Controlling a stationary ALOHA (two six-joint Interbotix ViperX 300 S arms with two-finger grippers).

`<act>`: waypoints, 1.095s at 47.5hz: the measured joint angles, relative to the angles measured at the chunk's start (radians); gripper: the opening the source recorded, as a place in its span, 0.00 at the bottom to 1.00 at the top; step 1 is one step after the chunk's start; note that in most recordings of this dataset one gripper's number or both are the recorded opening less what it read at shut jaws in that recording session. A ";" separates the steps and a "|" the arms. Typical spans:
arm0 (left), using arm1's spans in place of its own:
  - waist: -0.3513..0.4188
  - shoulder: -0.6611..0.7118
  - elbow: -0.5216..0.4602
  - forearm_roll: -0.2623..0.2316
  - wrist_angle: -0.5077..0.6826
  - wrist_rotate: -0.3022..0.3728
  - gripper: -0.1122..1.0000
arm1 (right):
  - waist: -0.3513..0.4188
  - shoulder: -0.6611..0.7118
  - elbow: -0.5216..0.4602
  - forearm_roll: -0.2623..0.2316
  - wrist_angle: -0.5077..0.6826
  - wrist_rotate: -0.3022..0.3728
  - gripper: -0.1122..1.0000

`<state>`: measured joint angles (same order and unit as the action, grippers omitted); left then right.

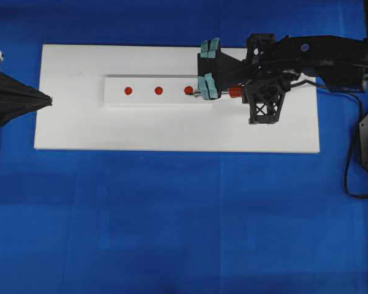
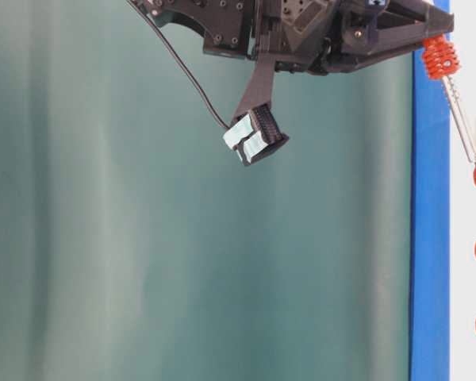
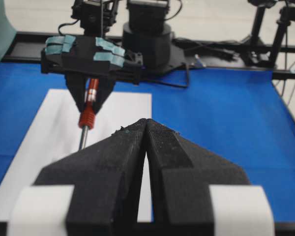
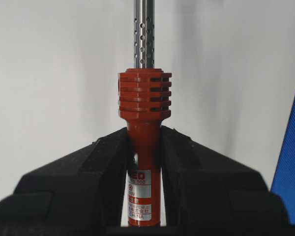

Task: Touch the tip of the soldering iron to the mark.
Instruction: 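Lower the iron tip onto the rightmost red dot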

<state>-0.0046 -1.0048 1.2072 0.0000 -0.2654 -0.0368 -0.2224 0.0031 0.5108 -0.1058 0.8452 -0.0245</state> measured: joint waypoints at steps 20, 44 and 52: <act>0.002 0.002 0.000 0.002 0.000 -0.002 0.10 | 0.000 0.000 0.000 0.000 0.000 0.002 0.16; 0.000 0.002 -0.002 0.000 0.000 -0.002 0.10 | -0.015 0.000 0.000 0.000 0.000 0.000 0.16; 0.002 0.002 0.000 0.000 0.000 -0.002 0.10 | -0.017 0.000 0.000 0.002 -0.002 0.002 0.16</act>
<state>-0.0031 -1.0032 1.2072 0.0000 -0.2654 -0.0383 -0.2393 0.0031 0.5108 -0.1043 0.8437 -0.0230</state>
